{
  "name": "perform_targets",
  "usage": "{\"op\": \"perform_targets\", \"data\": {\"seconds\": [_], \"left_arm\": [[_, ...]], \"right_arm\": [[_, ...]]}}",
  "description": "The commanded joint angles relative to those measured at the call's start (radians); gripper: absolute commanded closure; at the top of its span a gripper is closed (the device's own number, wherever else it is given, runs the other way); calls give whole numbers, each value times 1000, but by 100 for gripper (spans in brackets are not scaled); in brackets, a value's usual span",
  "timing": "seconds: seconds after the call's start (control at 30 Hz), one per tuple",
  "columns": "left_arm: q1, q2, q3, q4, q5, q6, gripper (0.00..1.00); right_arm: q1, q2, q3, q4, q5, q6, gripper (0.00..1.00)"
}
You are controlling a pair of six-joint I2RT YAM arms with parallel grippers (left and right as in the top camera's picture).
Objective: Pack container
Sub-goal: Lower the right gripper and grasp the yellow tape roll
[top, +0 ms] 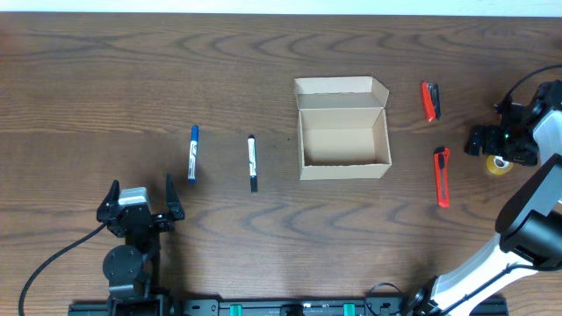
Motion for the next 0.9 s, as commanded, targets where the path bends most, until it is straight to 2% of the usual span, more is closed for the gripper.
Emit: {"op": "perform_targets", "data": {"seconds": [0.0, 0.87], "left_arm": [[5, -7, -15, -49, -2, -3, 5], [5, -7, -15, -49, -2, -3, 5]], "right_arm": [[9, 7, 5, 6, -10, 16, 1], [8, 8, -80, 49, 23, 24, 1]]}}
